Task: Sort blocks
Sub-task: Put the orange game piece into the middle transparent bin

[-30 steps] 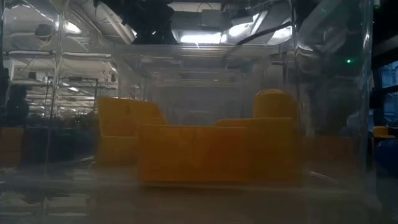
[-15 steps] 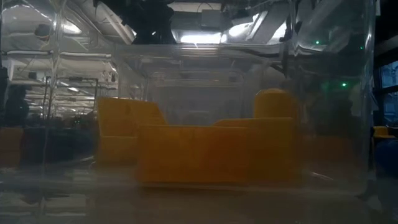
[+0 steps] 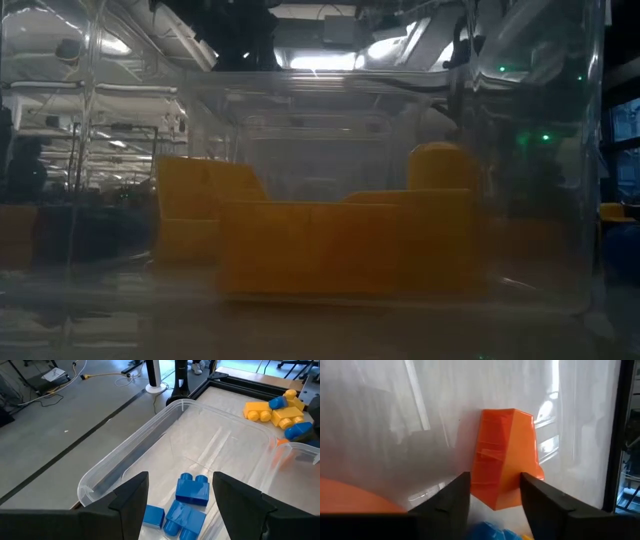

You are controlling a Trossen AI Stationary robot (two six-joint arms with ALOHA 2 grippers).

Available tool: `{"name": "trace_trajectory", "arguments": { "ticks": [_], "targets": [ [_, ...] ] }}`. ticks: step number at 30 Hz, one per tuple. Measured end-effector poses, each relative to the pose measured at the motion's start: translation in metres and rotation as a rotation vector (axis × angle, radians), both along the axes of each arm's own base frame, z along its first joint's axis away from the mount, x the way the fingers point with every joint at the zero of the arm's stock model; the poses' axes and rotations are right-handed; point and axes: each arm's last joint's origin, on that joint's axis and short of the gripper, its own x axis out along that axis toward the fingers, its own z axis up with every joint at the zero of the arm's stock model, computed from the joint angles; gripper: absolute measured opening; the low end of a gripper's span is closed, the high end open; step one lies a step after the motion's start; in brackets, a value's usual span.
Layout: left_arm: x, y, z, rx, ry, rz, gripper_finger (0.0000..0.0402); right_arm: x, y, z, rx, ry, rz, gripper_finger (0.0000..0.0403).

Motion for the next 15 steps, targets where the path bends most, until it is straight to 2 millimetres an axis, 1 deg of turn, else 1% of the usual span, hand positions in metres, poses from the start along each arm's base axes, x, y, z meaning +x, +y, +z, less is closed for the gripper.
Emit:
{"name": "trace_trajectory", "arguments": {
  "ticks": [3,8,10,15],
  "targets": [
    [0.0000,0.0000,0.0000,0.000,0.000,0.000,0.0210,0.0001,-0.0004,0.0001,-0.012,-0.005,-0.001,0.0116],
    [0.0000,0.0000,-0.0001,0.000,0.000,0.000,0.0210,0.0003,-0.0009,0.0005,-0.038,-0.011,0.004,0.0023],
    [0.0000,-0.0001,-0.0001,0.000,0.000,0.000,0.0210,0.0004,-0.0011,0.0007,-0.050,-0.012,0.008,0.0011],
    [0.0000,0.0000,-0.0001,0.000,0.000,0.000,0.0210,0.0039,-0.0004,0.0042,-0.035,-0.006,-0.007,0.0025]
  ]
}}
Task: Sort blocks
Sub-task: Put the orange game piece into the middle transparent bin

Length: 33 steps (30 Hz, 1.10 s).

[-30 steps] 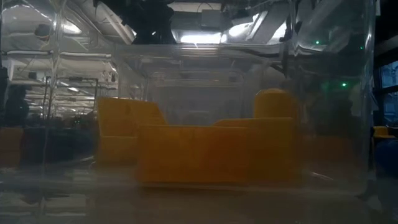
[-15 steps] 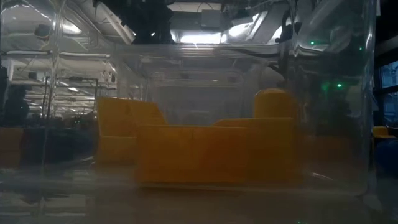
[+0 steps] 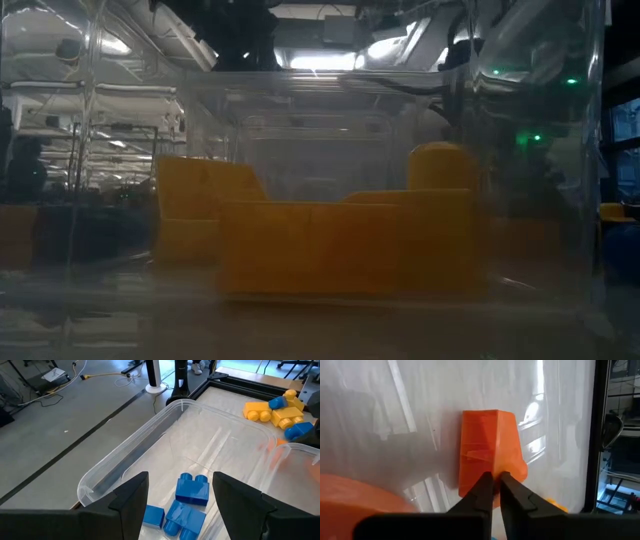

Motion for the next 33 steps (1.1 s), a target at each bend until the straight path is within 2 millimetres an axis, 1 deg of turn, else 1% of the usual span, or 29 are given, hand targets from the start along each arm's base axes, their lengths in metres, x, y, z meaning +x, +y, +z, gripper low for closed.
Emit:
{"name": "trace_trajectory", "arguments": {
  "ticks": [5,8,13,25,33],
  "targets": [
    [0.000,0.000,0.000,0.000,0.000,0.000,0.0210,0.005,0.001,0.011,0.004,0.040,-0.001,0.0006],
    [0.000,0.000,0.000,0.000,0.000,0.000,0.0210,0.004,0.002,0.022,0.022,0.096,-0.005,0.0008],
    [0.000,0.000,0.000,0.000,0.000,0.000,0.0210,0.000,0.002,0.043,0.066,0.098,-0.012,0.0007],
    [0.000,0.000,0.000,0.001,-0.001,0.000,0.0210,-0.025,0.001,0.096,0.262,-0.077,-0.002,0.0002],
    [0.000,0.000,0.001,0.002,-0.007,0.000,0.0210,-0.049,-0.004,0.137,0.314,-0.325,0.005,0.0002]
  ]
}}
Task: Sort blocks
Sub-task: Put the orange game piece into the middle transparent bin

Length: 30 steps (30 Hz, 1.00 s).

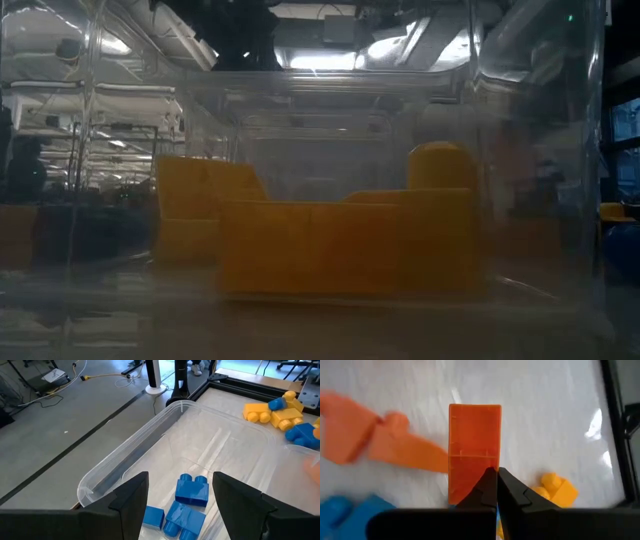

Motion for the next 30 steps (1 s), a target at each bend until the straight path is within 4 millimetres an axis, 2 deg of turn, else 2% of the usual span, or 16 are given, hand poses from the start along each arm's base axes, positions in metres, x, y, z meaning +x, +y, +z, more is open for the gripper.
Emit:
{"name": "trace_trajectory", "arguments": {
  "ticks": [6,10,13,16,21,25,30],
  "targets": [
    [-0.001,0.000,0.004,0.008,-0.028,0.000,0.0210,-0.007,-0.001,0.036,0.073,-0.364,0.001,0.0002],
    [-0.001,0.000,0.007,0.015,-0.052,-0.001,0.0210,0.004,0.001,0.058,0.100,-0.630,0.060,0.0002],
    [-0.003,-0.001,0.008,0.022,-0.039,-0.006,0.0210,0.020,0.005,0.069,0.088,-0.762,0.147,0.0002],
    [-0.011,-0.003,0.014,0.031,-0.048,-0.009,0.0210,0.039,0.009,0.065,0.052,-0.803,0.204,0.0002],
    [-0.042,-0.009,0.029,-0.024,-0.064,0.032,0.0210,0.070,0.014,0.049,0.013,-0.807,0.242,0.0002],
    [-0.076,-0.018,0.033,-0.167,-0.053,0.077,0.0210,0.085,0.011,0.036,0.023,-0.789,0.241,0.0003],
    [-0.108,-0.035,0.026,-0.412,0.052,0.002,0.0210,0.098,0.003,0.022,0.057,-0.760,0.240,0.0003]
  ]
}}
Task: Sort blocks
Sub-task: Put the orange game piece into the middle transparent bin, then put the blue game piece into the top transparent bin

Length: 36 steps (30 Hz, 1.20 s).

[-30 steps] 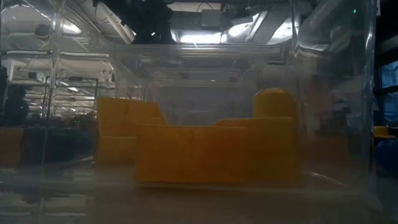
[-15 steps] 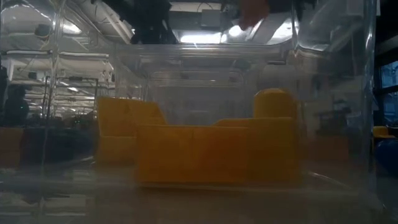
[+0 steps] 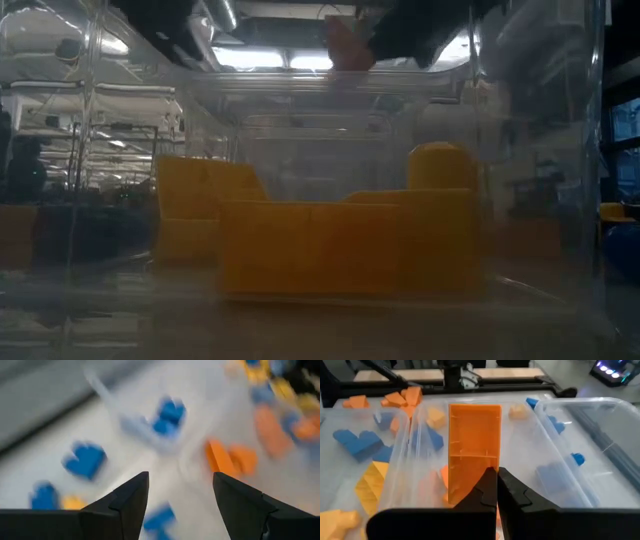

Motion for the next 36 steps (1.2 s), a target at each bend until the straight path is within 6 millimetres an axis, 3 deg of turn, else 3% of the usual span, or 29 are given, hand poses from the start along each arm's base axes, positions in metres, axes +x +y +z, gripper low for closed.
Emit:
{"name": "trace_trajectory", "arguments": {
  "ticks": [8,16,21,25,31,36],
  "targets": [
    [-0.016,-0.021,-0.013,-0.203,0.169,-0.149,0.0210,0.017,-0.009,-0.012,0.045,-0.017,0.050,0.0010],
    [-0.012,-0.033,-0.041,-0.178,0.305,-0.296,0.0210,0.019,-0.013,-0.016,0.047,-0.005,0.041,0.0092],
    [-0.007,-0.038,-0.062,-0.161,0.333,-0.358,0.0210,0.019,-0.013,-0.016,0.047,-0.003,0.043,0.0121],
    [-0.003,-0.040,-0.078,-0.248,0.336,-0.248,0.0210,0.019,-0.013,-0.016,0.047,-0.003,0.043,0.0124],
    [0.002,-0.040,-0.105,-0.475,0.350,0.117,0.0210,0.019,-0.013,-0.015,0.047,-0.006,0.043,0.0124],
    [0.015,-0.039,-0.123,-0.537,0.330,0.221,0.0210,0.019,-0.013,-0.015,0.047,-0.006,0.043,0.0124]
  ]
}}
